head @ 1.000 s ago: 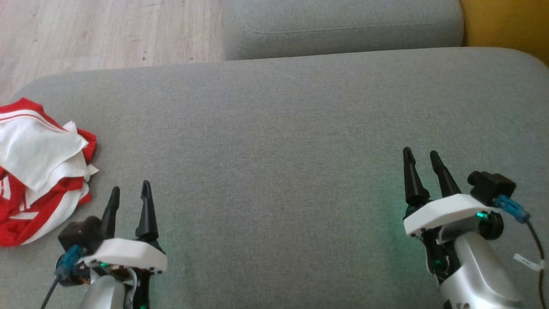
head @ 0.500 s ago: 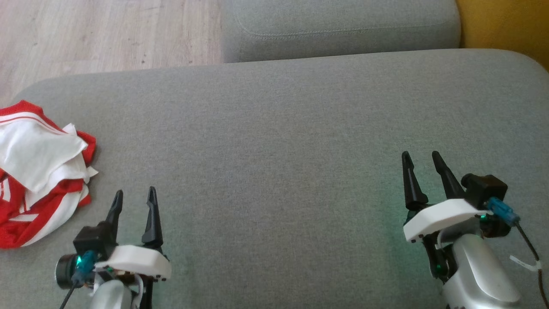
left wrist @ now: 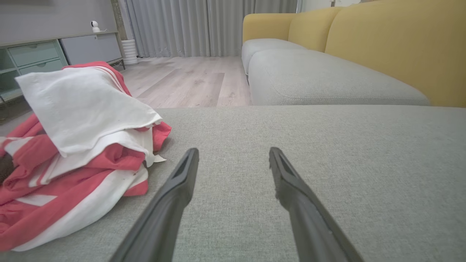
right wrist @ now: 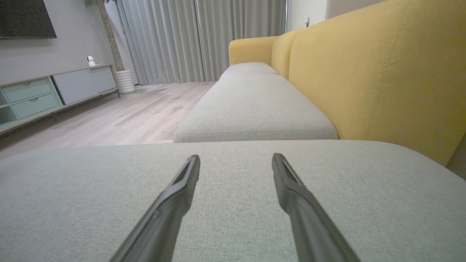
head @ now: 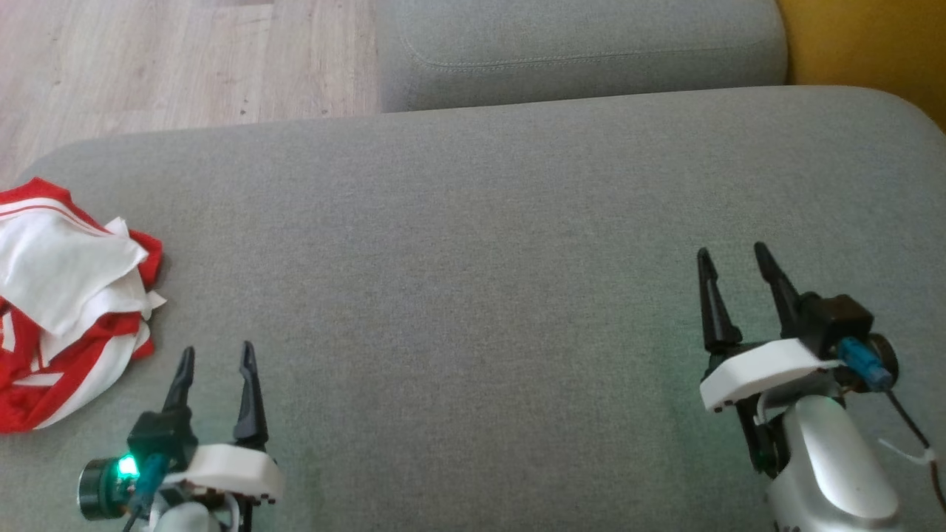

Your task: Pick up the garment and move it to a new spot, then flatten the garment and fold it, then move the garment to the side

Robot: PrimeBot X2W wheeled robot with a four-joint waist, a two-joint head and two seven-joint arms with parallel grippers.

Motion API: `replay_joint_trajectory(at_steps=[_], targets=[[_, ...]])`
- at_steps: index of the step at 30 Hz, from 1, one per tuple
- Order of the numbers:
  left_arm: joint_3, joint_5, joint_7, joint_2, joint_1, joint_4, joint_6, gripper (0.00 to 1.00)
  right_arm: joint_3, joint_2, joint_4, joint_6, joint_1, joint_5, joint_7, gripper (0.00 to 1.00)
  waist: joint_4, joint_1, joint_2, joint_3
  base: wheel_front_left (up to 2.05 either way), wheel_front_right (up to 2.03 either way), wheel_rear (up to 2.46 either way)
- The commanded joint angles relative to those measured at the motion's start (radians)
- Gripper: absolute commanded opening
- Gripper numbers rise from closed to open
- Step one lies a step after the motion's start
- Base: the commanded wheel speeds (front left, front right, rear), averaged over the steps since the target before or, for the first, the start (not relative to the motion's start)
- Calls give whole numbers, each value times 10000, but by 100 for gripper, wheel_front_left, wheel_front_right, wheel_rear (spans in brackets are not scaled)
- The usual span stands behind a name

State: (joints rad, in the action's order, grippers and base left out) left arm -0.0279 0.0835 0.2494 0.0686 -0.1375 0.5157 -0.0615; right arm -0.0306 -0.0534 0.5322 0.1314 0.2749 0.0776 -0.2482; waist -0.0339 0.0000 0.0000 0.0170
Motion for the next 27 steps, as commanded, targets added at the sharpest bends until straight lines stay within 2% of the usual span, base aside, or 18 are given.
replay_joint_trajectory(at_steps=[1,10,14,17,27], targets=[[-432,-40,124,69,-310,-345,73,100,-172,28,-416,-7,144,-18,-136,100,9,0,0,2,0,0,0],[-642,-132,124,-17,-303,-292,2,100,-110,30,-450,-7,-43,104,-136,100,75,0,0,4,0,0,0],[-684,-130,124,-65,-290,-271,-33,100,-191,30,-375,-7,-77,121,-136,100,411,0,0,54,0,0,0],[-642,-116,124,-104,-243,-215,-65,100,-267,31,-298,-7,-145,129,-136,100,1003,0,0,92,0,0,0],[-625,-58,124,-162,248,-261,-142,100,-1026,31,-74,-7,-205,667,-136,100,3626,0,0,51,0,0,0]])
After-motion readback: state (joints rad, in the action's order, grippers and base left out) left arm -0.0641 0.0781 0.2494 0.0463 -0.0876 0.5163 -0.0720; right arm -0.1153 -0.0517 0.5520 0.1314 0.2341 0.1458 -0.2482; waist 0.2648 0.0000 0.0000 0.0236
